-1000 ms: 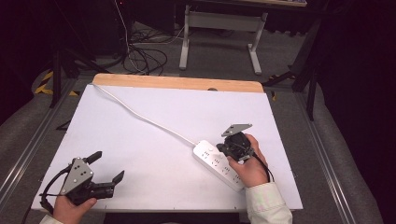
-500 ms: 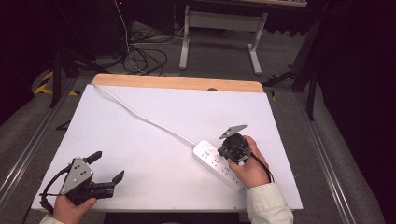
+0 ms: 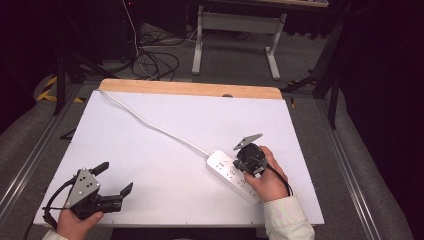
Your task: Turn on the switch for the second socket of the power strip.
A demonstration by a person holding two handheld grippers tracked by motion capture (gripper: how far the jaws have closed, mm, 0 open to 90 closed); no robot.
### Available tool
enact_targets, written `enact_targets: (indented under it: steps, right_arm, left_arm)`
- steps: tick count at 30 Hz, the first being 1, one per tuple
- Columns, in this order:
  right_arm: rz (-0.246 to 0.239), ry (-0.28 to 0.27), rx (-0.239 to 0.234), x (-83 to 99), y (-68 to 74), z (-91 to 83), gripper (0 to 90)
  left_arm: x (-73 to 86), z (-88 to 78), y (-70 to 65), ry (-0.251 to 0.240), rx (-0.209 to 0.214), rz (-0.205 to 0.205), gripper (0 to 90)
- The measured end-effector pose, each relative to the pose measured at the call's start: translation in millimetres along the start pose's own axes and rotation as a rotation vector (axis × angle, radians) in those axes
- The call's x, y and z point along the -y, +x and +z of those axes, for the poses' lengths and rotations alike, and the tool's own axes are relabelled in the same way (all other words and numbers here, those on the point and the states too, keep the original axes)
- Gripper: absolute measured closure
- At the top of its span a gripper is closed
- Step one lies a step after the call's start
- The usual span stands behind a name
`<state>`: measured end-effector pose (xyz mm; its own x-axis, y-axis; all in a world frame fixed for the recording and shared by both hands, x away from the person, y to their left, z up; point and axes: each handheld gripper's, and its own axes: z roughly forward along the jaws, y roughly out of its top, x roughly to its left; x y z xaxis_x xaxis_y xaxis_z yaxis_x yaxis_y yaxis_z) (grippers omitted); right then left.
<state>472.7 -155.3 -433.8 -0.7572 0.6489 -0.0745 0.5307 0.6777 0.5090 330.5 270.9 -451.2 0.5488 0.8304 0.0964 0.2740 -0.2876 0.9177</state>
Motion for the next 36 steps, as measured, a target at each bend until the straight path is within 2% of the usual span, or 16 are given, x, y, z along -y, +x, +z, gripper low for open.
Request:
enact_targets:
  steps: [11,18,31,36]
  right_arm:
    - [0.017,0.006,-0.008,0.5,-1.1,0.4,90.0]
    - [0.007,0.011,0.009,0.9,1.6,1.3,90.0]
    - [0.039,0.003,0.0,3.3,0.2,2.8,90.0]
    - [0.034,0.003,0.013,3.5,2.3,3.1,90.0]
  left_arm:
    - [0.1,0.1,-0.2,0.002,0.0,0.0,6.7]
    - [-0.1,-0.3,-0.1,0.004,-0.003,0.008,6.8]
    - [-0.2,0.0,-0.8,0.004,-0.001,0.01,6.8]
    - [-0.2,0.0,-0.9,0.004,-0.001,0.011,6.8]
